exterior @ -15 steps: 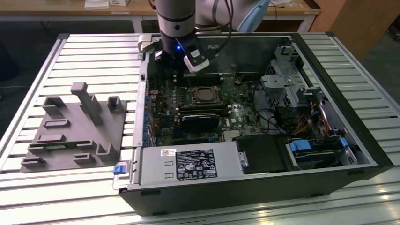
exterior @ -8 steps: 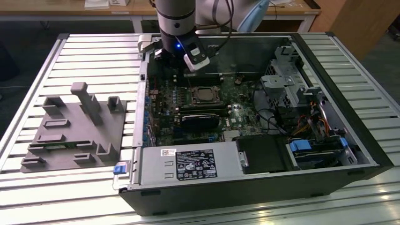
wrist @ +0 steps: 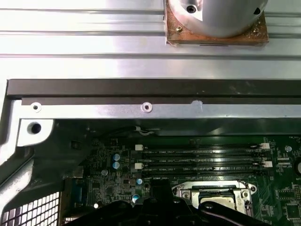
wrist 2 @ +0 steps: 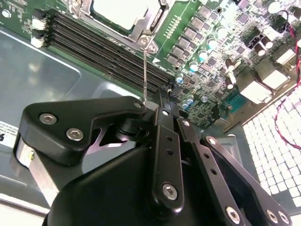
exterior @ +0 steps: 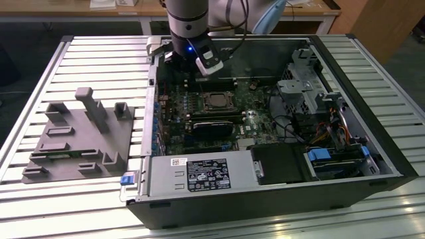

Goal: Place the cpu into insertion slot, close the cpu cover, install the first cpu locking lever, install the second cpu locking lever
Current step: 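Install the first cpu locking lever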

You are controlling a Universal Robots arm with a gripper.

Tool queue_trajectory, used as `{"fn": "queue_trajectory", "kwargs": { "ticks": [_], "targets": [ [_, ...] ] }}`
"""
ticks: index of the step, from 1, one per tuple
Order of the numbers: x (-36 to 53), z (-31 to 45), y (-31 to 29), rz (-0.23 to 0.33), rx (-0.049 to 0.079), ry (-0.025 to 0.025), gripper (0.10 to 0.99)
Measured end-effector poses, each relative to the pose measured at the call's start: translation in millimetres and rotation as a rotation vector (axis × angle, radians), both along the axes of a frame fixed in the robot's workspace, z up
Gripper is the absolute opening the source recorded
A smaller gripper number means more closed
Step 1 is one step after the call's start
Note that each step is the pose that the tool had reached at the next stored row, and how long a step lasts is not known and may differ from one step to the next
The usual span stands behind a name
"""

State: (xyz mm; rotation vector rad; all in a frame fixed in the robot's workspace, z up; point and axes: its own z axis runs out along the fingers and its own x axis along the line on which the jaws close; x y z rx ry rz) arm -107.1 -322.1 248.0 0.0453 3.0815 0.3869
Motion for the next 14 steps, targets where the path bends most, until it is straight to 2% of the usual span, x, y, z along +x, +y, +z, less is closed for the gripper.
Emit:
{"fn": "queue_trajectory", "kwargs": {
  "ticks": [4, 14],
  "targets": [
    [9.9, 0.0, 0.0, 0.000, 0.000, 0.0001, 0.106],
    [49.4, 0.0, 0.0, 0.000, 0.000, 0.0009, 0.106]
  ]
}}
